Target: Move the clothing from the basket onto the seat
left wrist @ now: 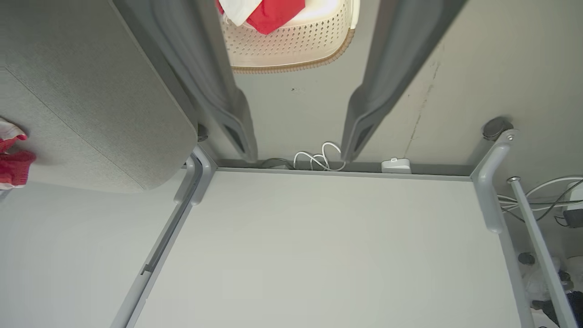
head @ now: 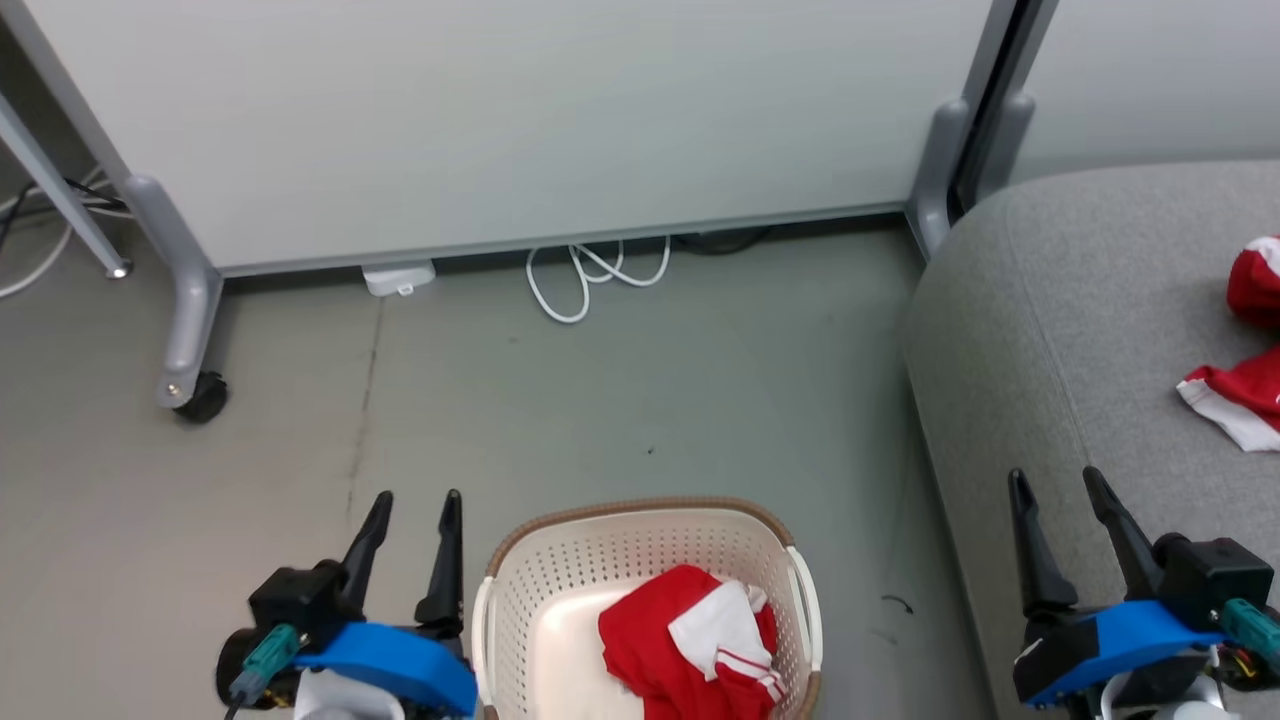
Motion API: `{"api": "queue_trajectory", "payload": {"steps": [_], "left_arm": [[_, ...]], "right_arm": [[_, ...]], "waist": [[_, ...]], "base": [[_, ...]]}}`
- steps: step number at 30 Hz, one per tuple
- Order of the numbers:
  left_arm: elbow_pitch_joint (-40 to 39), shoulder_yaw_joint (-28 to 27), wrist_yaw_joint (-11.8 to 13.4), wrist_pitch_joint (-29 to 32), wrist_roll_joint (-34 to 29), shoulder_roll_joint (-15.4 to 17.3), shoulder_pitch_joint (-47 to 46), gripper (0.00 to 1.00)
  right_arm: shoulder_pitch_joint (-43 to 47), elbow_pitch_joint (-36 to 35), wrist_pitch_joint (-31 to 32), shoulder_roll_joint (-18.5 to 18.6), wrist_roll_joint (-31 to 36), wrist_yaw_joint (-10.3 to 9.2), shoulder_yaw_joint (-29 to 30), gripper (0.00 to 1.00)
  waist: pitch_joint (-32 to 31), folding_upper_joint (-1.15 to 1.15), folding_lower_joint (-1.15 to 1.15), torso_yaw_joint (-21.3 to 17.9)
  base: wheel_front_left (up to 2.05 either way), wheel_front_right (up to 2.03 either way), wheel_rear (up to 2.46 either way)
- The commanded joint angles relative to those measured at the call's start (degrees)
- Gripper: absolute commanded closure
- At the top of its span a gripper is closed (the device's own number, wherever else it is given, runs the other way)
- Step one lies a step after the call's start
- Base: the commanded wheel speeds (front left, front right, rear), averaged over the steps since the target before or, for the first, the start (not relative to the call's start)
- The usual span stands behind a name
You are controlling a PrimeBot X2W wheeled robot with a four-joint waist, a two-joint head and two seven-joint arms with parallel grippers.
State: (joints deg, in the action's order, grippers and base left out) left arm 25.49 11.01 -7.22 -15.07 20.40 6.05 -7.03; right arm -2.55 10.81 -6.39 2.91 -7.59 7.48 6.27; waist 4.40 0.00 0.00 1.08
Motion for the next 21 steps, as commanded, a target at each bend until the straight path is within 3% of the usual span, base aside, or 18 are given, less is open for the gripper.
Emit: {"api": "queue_trajectory", "payload": {"steps": [1,21], "left_arm": [[0.6,0.9,-0.4,-0.2,0.4,0.2,-1.8,0.0],[20.0,25.2,-0.3,-0.2,10.5,-0.5,-23.6,0.0]], "right_arm": [[-1.2,-0.6,0.0,0.0,0.6,0.03,-0.2,0.0],[-7.8,-5.3,-0.1,0.0,3.8,0.03,-3.5,0.0]], "waist": [[2.1,0.0,0.0,-1.0],[24.0,0.0,0.0,-7.7]], "base": [[0.0,0.0,0.0],[0.0,0.0,0.0]]}}
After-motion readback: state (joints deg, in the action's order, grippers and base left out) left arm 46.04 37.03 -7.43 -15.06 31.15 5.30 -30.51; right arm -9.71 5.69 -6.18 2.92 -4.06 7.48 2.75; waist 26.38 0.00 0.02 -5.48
